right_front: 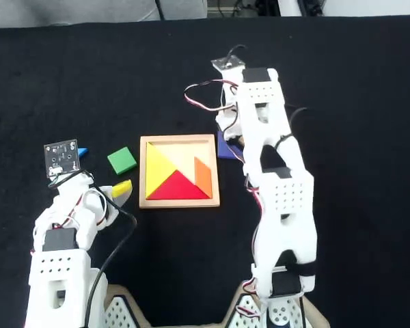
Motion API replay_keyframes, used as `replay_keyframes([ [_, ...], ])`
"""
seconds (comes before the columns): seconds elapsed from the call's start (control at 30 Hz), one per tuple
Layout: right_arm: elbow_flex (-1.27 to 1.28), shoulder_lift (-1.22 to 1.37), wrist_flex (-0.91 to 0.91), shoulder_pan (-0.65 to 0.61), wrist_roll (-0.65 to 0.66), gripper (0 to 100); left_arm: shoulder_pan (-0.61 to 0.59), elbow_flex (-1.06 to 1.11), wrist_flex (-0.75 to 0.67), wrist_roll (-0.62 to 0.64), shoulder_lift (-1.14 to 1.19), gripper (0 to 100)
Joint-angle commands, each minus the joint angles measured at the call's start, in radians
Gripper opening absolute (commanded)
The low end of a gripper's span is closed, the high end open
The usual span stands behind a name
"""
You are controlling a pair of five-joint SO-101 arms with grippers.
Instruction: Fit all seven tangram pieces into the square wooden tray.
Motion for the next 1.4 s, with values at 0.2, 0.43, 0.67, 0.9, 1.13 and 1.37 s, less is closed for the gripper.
replay_keyframes([
  [0.2,-0.124,0.044,0.054,0.008,-0.003,24.8,0.010,-0.004,-0.018,-0.006,-0.011,35],
  [0.43,-0.122,0.047,0.049,0.063,0.000,24.7,0.010,-0.004,-0.018,-0.006,-0.011,35],
  [0.67,-0.124,0.047,0.044,0.057,0.037,24.4,0.010,-0.004,-0.018,-0.006,-0.011,35],
  [0.9,-0.116,0.048,0.006,0.020,-0.006,24.7,0.010,-0.004,-0.018,-0.006,-0.011,35],
  [1.13,-0.114,0.048,-0.008,0.018,-0.014,24.5,0.010,-0.004,-0.018,-0.006,-0.011,35],
  [1.37,-0.124,0.130,-0.006,0.018,-0.060,24.4,0.010,-0.004,-0.018,-0.006,-0.011,35],
])
